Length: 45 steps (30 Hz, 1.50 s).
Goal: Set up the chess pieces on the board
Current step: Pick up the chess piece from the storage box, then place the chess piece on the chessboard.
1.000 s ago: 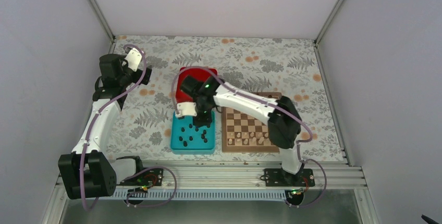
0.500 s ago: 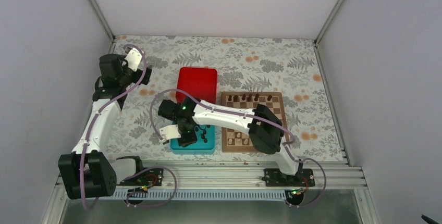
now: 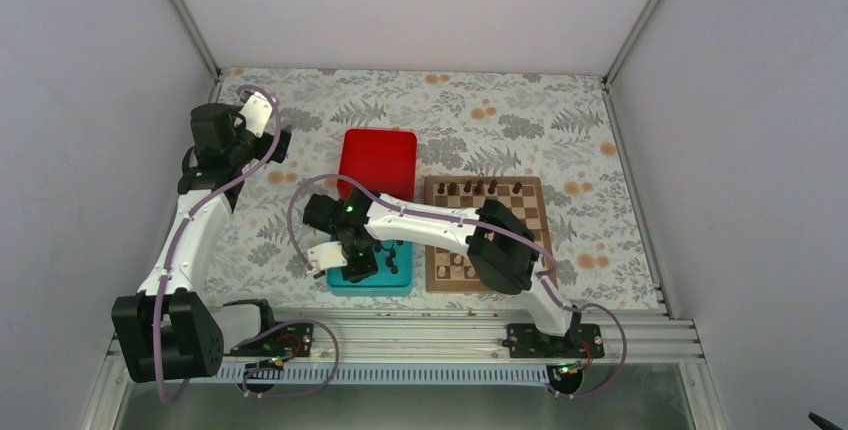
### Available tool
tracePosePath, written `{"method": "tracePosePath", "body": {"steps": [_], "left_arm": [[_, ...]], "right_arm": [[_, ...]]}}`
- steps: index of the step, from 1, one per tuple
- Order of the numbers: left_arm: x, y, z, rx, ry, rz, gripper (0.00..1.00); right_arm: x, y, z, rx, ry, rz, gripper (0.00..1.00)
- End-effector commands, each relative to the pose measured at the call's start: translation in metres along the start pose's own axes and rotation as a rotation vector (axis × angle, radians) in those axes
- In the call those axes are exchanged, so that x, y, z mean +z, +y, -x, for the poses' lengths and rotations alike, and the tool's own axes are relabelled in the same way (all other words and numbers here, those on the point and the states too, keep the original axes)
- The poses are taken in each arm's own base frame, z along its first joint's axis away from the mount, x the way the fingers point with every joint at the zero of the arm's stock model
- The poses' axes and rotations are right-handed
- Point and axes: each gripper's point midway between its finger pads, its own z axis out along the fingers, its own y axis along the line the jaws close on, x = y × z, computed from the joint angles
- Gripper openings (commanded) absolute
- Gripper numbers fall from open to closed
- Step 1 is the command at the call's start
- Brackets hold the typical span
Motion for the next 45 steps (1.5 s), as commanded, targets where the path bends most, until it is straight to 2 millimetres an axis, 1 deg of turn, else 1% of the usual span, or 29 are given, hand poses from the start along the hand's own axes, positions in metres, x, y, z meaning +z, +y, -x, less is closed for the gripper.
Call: {"method": "tracePosePath", "body": {"steps": [1, 9, 14, 17, 19, 21, 22, 23, 25, 28, 30, 33, 36, 37, 39, 41, 43, 45], "left_arm": [[0.002, 0.000, 0.001, 0.007, -0.013, -0.004, 1.00], [0.002, -0.001, -0.001, 0.010, -0.011, -0.005, 1.00], [0.002, -0.001, -0.001, 0.010, -0.013, -0.007, 1.00], [0.001, -0.001, -0.001, 0.010, -0.012, -0.007, 1.00], [0.001, -0.001, -0.001, 0.010, -0.012, -0.007, 1.00], [0.001, -0.001, -0.002, 0.009, -0.011, -0.007, 1.00], [0.001, -0.001, -0.002, 0.009, -0.010, -0.007, 1.00], [0.001, -0.001, -0.001, 0.010, -0.012, -0.008, 1.00], [0.001, -0.001, -0.001, 0.010, -0.013, -0.006, 1.00], [0.001, -0.001, 0.000, 0.010, -0.014, -0.006, 1.00], [0.001, 0.000, -0.001, 0.009, -0.013, -0.005, 1.00], [0.001, -0.001, 0.000, 0.009, -0.015, -0.006, 1.00], [0.001, 0.000, 0.001, 0.009, -0.017, -0.005, 1.00], [0.001, -0.001, 0.000, 0.008, -0.013, -0.007, 1.00], [0.001, -0.001, 0.001, 0.007, -0.015, -0.008, 1.00], [0.000, -0.001, 0.001, 0.007, -0.016, -0.008, 1.00], [0.000, 0.000, 0.001, 0.007, -0.017, -0.007, 1.00], [-0.001, -0.001, 0.003, 0.007, -0.020, -0.008, 1.00]], "right_arm": [[0.007, -0.003, 0.004, -0.007, -0.003, 0.006, 0.37], [0.014, -0.005, 0.002, 0.001, 0.006, 0.000, 0.29], [0.010, -0.007, 0.005, 0.003, -0.007, -0.014, 0.14], [0.008, -0.008, 0.002, 0.008, 0.001, -0.021, 0.08], [0.003, -0.008, 0.002, 0.012, -0.004, -0.027, 0.06], [-0.008, -0.011, 0.002, 0.018, -0.022, -0.037, 0.04], [-0.018, -0.013, 0.004, 0.023, -0.040, -0.047, 0.04], [-0.023, -0.016, 0.002, 0.033, -0.048, -0.052, 0.04], [-0.045, -0.026, -0.002, 0.055, -0.078, -0.087, 0.04], [-0.081, -0.048, -0.017, 0.116, -0.123, -0.152, 0.04], [-0.107, -0.063, -0.032, 0.163, -0.153, -0.197, 0.04], [-0.147, -0.081, -0.060, 0.238, -0.200, -0.266, 0.04], [-0.182, -0.095, -0.096, 0.311, -0.226, -0.332, 0.04], [-0.191, -0.099, -0.111, 0.342, -0.224, -0.350, 0.04], [-0.206, -0.106, -0.143, 0.399, -0.217, -0.384, 0.04], [-0.217, -0.112, -0.178, 0.464, -0.200, -0.412, 0.04], [-0.224, -0.117, -0.214, 0.530, -0.184, -0.427, 0.04], [-0.225, -0.119, -0.251, 0.594, -0.160, -0.431, 0.05]]}}
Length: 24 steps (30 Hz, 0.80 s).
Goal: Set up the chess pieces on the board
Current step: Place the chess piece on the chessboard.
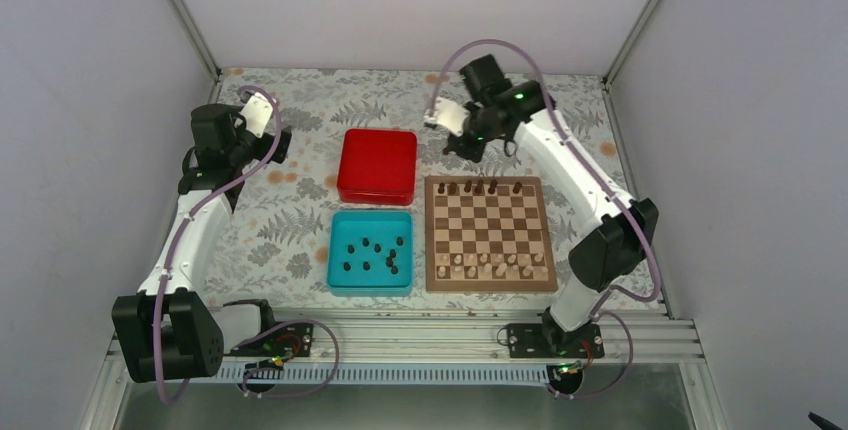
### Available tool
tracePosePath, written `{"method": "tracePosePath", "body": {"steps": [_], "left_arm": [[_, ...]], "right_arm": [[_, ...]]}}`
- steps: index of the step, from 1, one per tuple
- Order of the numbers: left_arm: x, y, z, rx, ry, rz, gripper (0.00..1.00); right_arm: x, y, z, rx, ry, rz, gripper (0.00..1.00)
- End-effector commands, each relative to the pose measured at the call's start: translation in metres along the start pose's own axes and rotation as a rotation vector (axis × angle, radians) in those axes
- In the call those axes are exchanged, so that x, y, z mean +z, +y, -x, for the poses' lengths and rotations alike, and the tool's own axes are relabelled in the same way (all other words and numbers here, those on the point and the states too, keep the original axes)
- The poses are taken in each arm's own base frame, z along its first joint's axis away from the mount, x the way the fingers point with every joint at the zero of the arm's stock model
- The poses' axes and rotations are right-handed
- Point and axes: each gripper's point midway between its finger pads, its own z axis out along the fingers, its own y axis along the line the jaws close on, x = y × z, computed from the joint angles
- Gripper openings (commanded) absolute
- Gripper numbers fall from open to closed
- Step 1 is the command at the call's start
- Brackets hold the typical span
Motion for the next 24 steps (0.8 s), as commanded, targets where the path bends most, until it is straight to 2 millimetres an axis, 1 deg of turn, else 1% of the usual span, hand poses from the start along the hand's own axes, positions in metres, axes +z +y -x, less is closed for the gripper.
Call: {"method": "tracePosePath", "body": {"steps": [1, 4, 6, 8, 10, 14, 24], "left_arm": [[-0.002, 0.000, 0.004, 0.004, -0.020, -0.007, 1.00], [-0.002, 0.000, 0.004, 0.004, -0.021, -0.008, 1.00], [-0.002, -0.001, 0.005, 0.004, -0.022, -0.010, 1.00], [-0.002, 0.000, 0.004, 0.002, -0.021, -0.009, 1.00], [-0.002, -0.001, 0.004, 0.002, -0.021, -0.010, 1.00], [-0.002, -0.001, 0.004, 0.002, -0.020, -0.012, 1.00], [-0.001, -0.001, 0.003, 0.002, -0.016, -0.012, 1.00]], "right_arm": [[-0.005, -0.030, -0.069, 0.098, 0.111, -0.003, 0.05], [-0.004, -0.050, -0.113, 0.183, 0.166, -0.016, 0.05], [0.000, -0.056, -0.139, 0.222, 0.206, -0.021, 0.06], [0.006, -0.059, -0.159, 0.256, 0.241, -0.024, 0.06], [0.013, -0.060, -0.175, 0.280, 0.268, -0.016, 0.07], [0.029, -0.053, -0.190, 0.300, 0.299, 0.021, 0.07], [0.068, -0.044, -0.206, 0.330, 0.325, 0.094, 0.08]]}}
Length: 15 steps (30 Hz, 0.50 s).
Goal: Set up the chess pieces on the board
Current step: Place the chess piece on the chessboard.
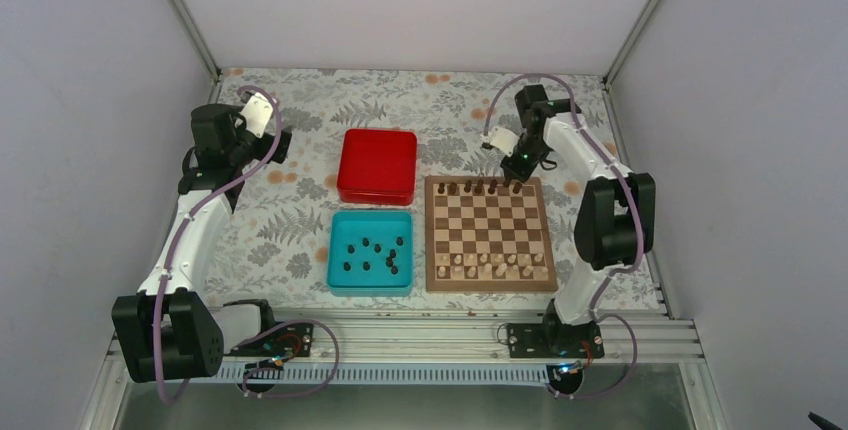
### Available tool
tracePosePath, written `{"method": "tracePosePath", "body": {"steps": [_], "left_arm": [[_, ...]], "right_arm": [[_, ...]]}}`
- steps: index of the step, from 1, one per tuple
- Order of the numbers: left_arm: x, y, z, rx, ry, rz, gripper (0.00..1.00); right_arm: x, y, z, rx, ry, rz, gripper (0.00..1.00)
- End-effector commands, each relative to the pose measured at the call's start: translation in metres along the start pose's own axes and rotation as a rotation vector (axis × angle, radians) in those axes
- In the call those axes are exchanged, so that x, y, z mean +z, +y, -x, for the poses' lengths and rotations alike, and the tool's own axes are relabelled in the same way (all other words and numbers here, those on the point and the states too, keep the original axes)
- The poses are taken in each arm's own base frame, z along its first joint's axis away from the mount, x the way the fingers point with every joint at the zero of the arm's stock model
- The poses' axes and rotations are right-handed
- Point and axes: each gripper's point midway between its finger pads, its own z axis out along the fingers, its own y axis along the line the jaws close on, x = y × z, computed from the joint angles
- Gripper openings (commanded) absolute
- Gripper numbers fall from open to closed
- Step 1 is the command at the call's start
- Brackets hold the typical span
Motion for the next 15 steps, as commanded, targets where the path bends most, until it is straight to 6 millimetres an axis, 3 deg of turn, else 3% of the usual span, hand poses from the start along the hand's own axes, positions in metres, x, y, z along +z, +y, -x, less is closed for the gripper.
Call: {"method": "tracePosePath", "body": {"steps": [1, 15], "left_arm": [[-0.001, 0.000, 0.003, 0.003, -0.015, -0.007, 1.00], [0.000, -0.001, 0.002, 0.004, -0.014, -0.009, 1.00]], "right_arm": [[0.020, -0.001, 0.003, -0.004, -0.004, 0.030, 0.08], [0.034, 0.002, -0.001, -0.001, 0.014, 0.055, 0.08]]}}
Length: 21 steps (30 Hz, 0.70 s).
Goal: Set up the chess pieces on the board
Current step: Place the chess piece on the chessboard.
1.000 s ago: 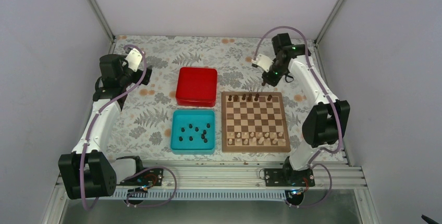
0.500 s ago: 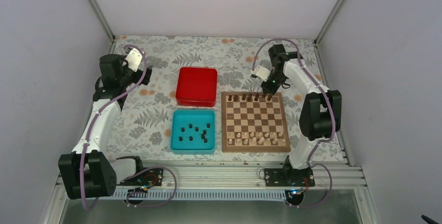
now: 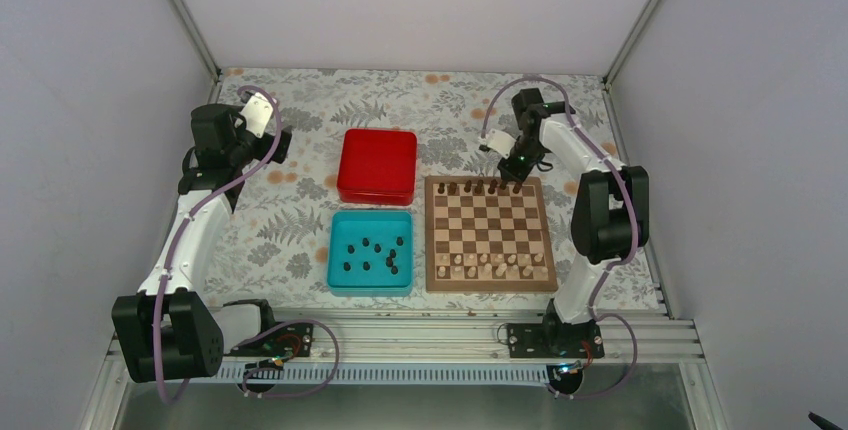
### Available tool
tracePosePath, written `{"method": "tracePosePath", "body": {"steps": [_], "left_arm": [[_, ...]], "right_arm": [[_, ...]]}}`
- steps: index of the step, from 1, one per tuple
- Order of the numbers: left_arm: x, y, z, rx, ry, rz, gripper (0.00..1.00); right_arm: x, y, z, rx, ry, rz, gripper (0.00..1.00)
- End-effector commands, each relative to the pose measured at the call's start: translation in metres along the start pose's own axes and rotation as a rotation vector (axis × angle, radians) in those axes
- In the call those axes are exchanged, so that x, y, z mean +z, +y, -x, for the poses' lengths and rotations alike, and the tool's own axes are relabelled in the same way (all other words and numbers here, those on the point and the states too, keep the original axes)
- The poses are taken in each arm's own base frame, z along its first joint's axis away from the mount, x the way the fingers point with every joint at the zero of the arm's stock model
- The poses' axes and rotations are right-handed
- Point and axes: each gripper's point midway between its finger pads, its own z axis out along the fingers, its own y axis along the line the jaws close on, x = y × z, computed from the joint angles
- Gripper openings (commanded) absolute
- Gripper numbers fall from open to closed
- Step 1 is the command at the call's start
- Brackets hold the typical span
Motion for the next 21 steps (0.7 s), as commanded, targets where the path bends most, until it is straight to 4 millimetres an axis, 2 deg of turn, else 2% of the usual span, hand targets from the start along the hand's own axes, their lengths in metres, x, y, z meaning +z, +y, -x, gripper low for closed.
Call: {"method": "tracePosePath", "body": {"steps": [1, 21], "left_arm": [[0.0002, -0.0005, 0.0022, 0.003, -0.014, -0.009, 1.00], [0.0016, -0.0005, 0.0010, 0.003, -0.010, -0.011, 1.00]], "right_arm": [[0.0096, 0.0048, -0.0048, -0.003, 0.014, 0.027, 0.08], [0.0184, 0.0032, -0.0098, 0.004, 0.036, 0.026, 0.09]]}}
